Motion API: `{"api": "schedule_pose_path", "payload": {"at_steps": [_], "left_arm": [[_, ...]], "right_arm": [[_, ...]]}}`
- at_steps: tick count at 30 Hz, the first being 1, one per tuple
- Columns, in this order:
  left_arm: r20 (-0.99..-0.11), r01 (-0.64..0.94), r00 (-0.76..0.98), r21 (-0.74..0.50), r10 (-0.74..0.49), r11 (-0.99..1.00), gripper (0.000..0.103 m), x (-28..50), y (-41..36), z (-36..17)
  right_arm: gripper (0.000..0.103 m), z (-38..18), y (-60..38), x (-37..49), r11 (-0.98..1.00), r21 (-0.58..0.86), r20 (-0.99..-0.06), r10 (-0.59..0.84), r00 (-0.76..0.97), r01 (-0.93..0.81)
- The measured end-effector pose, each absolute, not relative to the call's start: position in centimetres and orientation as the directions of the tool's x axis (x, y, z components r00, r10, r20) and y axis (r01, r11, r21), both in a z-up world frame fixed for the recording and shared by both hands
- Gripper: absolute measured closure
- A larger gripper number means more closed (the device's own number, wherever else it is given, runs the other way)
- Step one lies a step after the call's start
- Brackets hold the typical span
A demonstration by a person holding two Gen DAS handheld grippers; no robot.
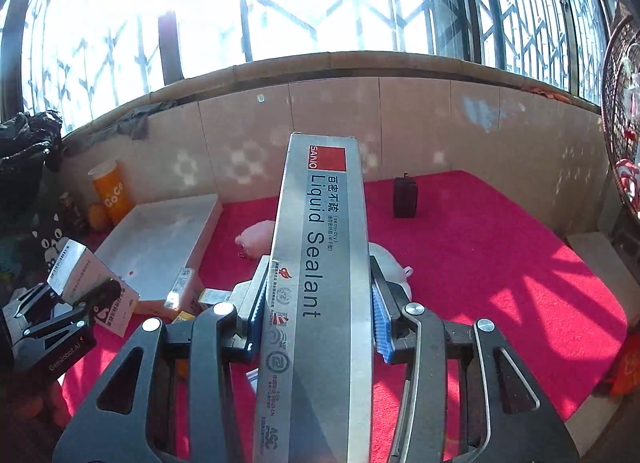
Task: Organize objects
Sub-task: 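Carry the Sealant box with the right gripper to the tray while the left carries a barcode box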
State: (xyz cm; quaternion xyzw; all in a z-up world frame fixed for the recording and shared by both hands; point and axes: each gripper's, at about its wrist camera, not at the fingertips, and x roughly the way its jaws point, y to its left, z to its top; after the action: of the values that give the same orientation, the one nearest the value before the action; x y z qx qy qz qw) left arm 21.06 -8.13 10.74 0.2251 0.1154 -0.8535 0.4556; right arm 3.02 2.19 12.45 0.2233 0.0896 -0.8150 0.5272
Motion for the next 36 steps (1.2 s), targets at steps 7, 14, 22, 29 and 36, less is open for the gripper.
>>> {"api": "schedule_pose_path", "payload": {"at_steps": [7,14,22,29,36], "left_arm": [[-0.477,0.871,-0.428,0.010,-0.768,-0.491,0.054,23.0,-9.1,11.0],[-0.478,0.894,-0.397,-0.008,-0.784,-0.448,0.054,24.8,-10.0,10.9],[-0.478,0.916,-0.361,-0.019,-0.801,-0.401,0.054,26.6,-11.2,11.0],[-0.475,0.927,-0.340,-0.024,-0.811,-0.375,0.054,27.8,-11.9,11.2],[-0.476,0.933,-0.324,-0.016,-0.818,-0.359,0.054,28.6,-12.7,11.3]], "right_arm": [[0.060,13.8,1.1,4.9,-0.396,0.079,-0.424,-0.844,-0.328,0.915],[0.060,14.4,-0.2,6.8,-0.361,0.063,-0.412,-0.858,-0.306,0.930],[0.060,14.8,-1.9,8.5,-0.323,0.059,-0.406,-0.872,-0.273,0.945],[0.060,15.0,-3.3,9.9,-0.294,0.061,-0.398,-0.884,-0.247,0.954],[0.060,15.0,-4.7,11.2,-0.267,0.064,-0.403,-0.888,-0.220,0.962]]}}
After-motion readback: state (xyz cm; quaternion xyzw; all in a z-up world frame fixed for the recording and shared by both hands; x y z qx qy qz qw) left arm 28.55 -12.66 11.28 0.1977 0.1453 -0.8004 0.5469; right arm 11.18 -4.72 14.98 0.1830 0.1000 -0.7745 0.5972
